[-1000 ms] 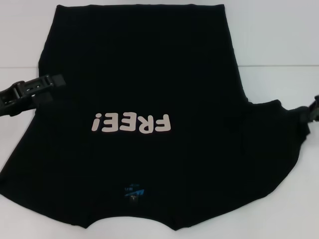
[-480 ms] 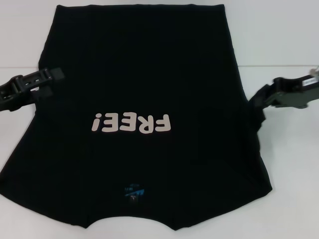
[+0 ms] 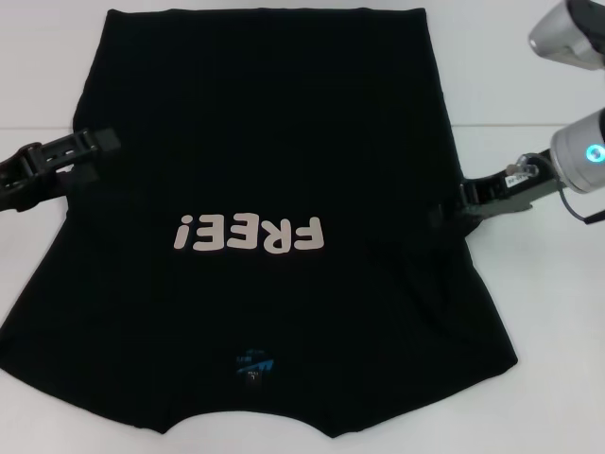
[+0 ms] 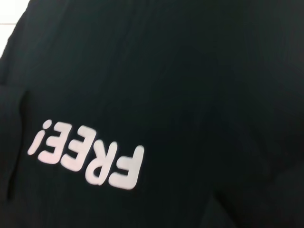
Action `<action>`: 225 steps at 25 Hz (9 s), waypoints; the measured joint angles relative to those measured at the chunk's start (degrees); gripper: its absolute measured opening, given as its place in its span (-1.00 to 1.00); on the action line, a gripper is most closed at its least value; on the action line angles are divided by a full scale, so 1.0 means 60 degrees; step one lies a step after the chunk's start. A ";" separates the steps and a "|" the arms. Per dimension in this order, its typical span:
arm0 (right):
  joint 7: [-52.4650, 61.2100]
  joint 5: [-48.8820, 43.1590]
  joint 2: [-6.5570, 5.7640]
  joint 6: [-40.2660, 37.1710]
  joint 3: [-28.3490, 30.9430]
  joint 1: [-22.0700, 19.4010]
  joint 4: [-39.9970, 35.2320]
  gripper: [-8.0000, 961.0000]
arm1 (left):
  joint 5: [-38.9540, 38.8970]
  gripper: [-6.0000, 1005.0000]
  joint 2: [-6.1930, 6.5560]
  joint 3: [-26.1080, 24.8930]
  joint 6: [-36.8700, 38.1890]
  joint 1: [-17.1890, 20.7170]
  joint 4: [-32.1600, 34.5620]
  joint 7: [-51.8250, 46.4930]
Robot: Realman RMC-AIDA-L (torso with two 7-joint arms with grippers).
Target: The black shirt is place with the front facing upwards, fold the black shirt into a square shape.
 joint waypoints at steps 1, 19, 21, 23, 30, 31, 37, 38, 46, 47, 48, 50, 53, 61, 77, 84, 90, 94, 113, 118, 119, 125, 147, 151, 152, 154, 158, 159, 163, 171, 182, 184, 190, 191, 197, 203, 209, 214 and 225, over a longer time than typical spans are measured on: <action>-0.0099 0.0001 0.0049 0.0213 -0.0137 0.0033 -0.0007 -0.47 | -0.0018 0.80 -0.0006 0.0001 -0.0004 0.0000 0.0000 0.0013; -0.0424 0.0279 -0.0735 -0.1512 0.2175 -0.0026 -0.0363 0.31 | 0.1913 0.79 0.0512 -0.0018 0.2420 0.0659 0.1014 -0.1415; -0.0255 0.0279 -0.0855 -0.1605 0.2170 0.0009 -0.0370 0.31 | 0.2354 0.79 0.0468 -0.0019 0.2706 0.0844 0.1415 -0.1795; -0.0178 0.0263 -0.0898 -0.1653 0.2174 0.0024 -0.0372 0.31 | 0.2634 0.79 0.0393 -0.0057 0.2845 0.1009 0.1720 -0.2093; -0.0164 0.0258 -0.0896 -0.1601 0.2176 0.0016 -0.0372 0.31 | 0.3696 0.79 0.0346 -0.0696 0.2283 0.1228 0.1910 -0.2533; -0.0182 0.0259 -0.0893 -0.1596 0.2176 0.0005 -0.0372 0.31 | 0.3855 0.79 0.0348 -0.0742 0.2115 0.1230 0.1899 -0.2546; -0.0226 0.0287 -0.0892 -0.1573 0.2199 -0.0074 -0.0371 0.31 | 0.4040 0.78 0.0313 -0.0781 0.0945 0.1290 0.1632 -0.2471; -0.0228 0.0280 -0.0895 -0.1568 0.2201 -0.0083 -0.0371 0.31 | 0.4051 0.78 0.0312 -0.0757 0.0793 0.1295 0.1591 -0.2431; -0.0230 0.0271 -0.0913 -0.1478 0.2212 -0.0102 -0.0370 0.31 | 0.4589 0.78 0.0304 -0.0648 0.0129 0.1195 0.1480 -0.2378; -0.0230 0.0271 -0.0914 -0.1475 0.2212 -0.0102 -0.0370 0.31 | 0.4632 0.78 0.0301 -0.0641 0.0095 0.1184 0.1468 -0.2378; -0.0230 0.0271 -0.0914 -0.1472 0.2212 -0.0102 -0.0370 0.31 | 0.4662 0.77 0.0295 -0.0636 0.0063 0.1178 0.1463 -0.2378; -0.0230 0.0279 -0.0915 -0.1463 0.2212 -0.0102 -0.0369 0.31 | 0.4699 0.77 0.0273 -0.0632 -0.0011 0.1171 0.1463 -0.2378; -0.0230 0.0283 -0.0915 -0.1456 0.2213 -0.0111 -0.0370 0.31 | 0.4719 0.77 0.0238 -0.0624 -0.0079 0.1158 0.1457 -0.2379; -0.0230 0.0283 -0.0917 -0.1456 0.2212 -0.0152 -0.0369 0.31 | 0.4740 0.77 0.0223 -0.0431 -0.0397 0.1062 0.1137 -0.2383; -0.0230 0.0283 -0.0914 -0.1459 0.2310 -0.0276 -0.0369 0.31 | 0.4754 0.76 0.0166 -0.0192 -0.0515 0.0947 0.1082 -0.2294; -0.0230 0.0283 -0.0914 -0.1459 0.2337 -0.0289 -0.0369 0.31 | 0.4772 0.75 0.0128 0.0152 -0.0460 0.0859 0.0996 -0.2295; -0.0230 0.0282 -0.0914 -0.1460 0.2363 -0.0323 -0.0369 0.31 | 0.4627 0.75 0.0075 0.0218 -0.0296 0.0679 0.1015 -0.2259; -0.0230 0.0282 -0.0914 -0.1459 0.2428 -0.0340 -0.0369 0.31 | 0.4619 0.75 0.0057 0.0217 -0.0339 0.0521 0.1003 -0.2244; -0.0230 0.0282 -0.0930 -0.1552 0.2486 -0.0426 -0.0370 0.31 | 0.4991 0.60 -0.0024 0.0462 -0.0583 0.0371 0.1140 -0.2551; -0.0230 0.0288 -0.0930 -0.1558 0.2530 -0.0466 -0.0370 0.31 | 0.4996 0.04 -0.0050 0.0563 -0.0552 0.0416 0.1217 -0.2532; -0.0231 0.0288 -0.0931 -0.1566 0.2528 -0.0472 -0.0370 0.31 | 0.4998 -0.06 -0.0051 0.0627 -0.0550 0.0417 0.1219 -0.2529; -0.0307 0.0252 -0.0971 -0.1689 0.2494 -0.0509 -0.0370 0.31 | 0.4998 -0.50 -0.0053 0.0737 -0.0546 0.0369 0.1261 -0.2508; -0.1045 -0.1099 -0.1088 -0.3861 0.2414 -0.1361 -0.0731 0.31 | 0.4733 -0.93 0.0181 0.0626 -0.0242 -0.0114 0.1231 -0.2373; -0.1760 -0.1504 -0.0738 -0.3622 0.2390 -0.1431 -0.0737 0.31 | 0.4726 -0.93 0.0182 0.0631 -0.0285 -0.0114 0.1222 -0.2372; -0.1915 -0.1624 -0.0642 -0.3508 0.2376 -0.1448 -0.0746 0.31 | 0.4721 -0.93 0.0182 0.0630 -0.0302 -0.0106 0.1218 -0.2371; -0.2093 -0.1875 -0.0418 -0.3298 0.2344 -0.1464 -0.0725 0.31 | 0.4690 -0.93 0.0177 0.0631 -0.0325 -0.0093 0.1216 -0.2370; -0.2235 -0.2117 -0.0059 -0.3071 0.2323 -0.1464 -0.0770 0.31 | 0.4631 -0.93 0.0165 0.0631 -0.0405 -0.0090 0.1123 -0.2321; -0.2264 -0.2118 -0.0004 -0.3070 0.2322 -0.1464 -0.0770 0.31 | 0.4629 -0.93 0.0170 0.0631 -0.0422 -0.0096 0.1054 -0.2295; -0.2305 -0.2122 0.0150 -0.2957 0.2227 -0.1437 -0.0709 0.31 | 0.4629 -0.93 0.0175 0.0630 -0.0470 -0.0110 0.0974 -0.2273; -0.2285 -0.2122 0.0248 -0.2872 0.1931 -0.1421 -0.0722 0.31 | 0.4620 -0.93 0.0153 0.0631 -0.0494 -0.0078 0.0967 -0.2268; -0.2324 -0.2117 0.0461 -0.2453 0.1590 -0.1368 -0.0746 0.31 | 0.4539 -0.93 0.0138 0.0631 -0.0490 -0.0056 0.0967 -0.2268; -0.2324 -0.2117 0.0517 -0.2432 0.1582 -0.1347 -0.0740 0.31 | 0.4530 -0.93 0.0144 0.0630 -0.0492 -0.0057 0.0967 -0.2269; -0.2321 -0.2117 0.0638 -0.2431 0.1493 -0.1285 -0.0699 0.31 | 0.4514 -0.93 0.0158 0.0557 -0.0530 -0.0084 0.0966 -0.2273; -0.2309 -0.2116 0.0658 -0.2431 0.1433 -0.1277 -0.0696 0.31 | 0.4514 -0.93 0.0166 0.0549 -0.0534 -0.0091 0.0952 -0.2272; -0.2287 -0.2038 0.0750 -0.2474 0.1363 -0.1238 -0.0696 0.31 | 0.4513 -0.93 0.0184 0.0526 -0.0628 -0.0117 0.0824 -0.2268; -0.2308 -0.2028 0.0923 -0.2492 0.1317 -0.1114 -0.0696 0.31 | 0.4512 -0.93 0.0182 0.0523 -0.0652 -0.0121 0.0761 -0.2267; -0.2290 -0.2060 0.0938 -0.2558 0.1322 -0.1108 -0.0735 0.31 | 0.4487 -0.93 0.0182 0.0512 -0.0653 -0.0120 0.0762 -0.2268; -0.2137 -0.2037 0.0738 -0.2762 0.1435 -0.1215 -0.0839 0.31 | 0.4483 -0.93 0.0181 0.0513 -0.0651 -0.0121 0.0762 -0.2267; -0.1905 -0.2382 0.0586 -0.2955 0.1408 -0.1292 -0.0844 0.31 | 0.4400 -0.93 0.0181 0.0514 -0.0654 -0.0095 0.0762 -0.2268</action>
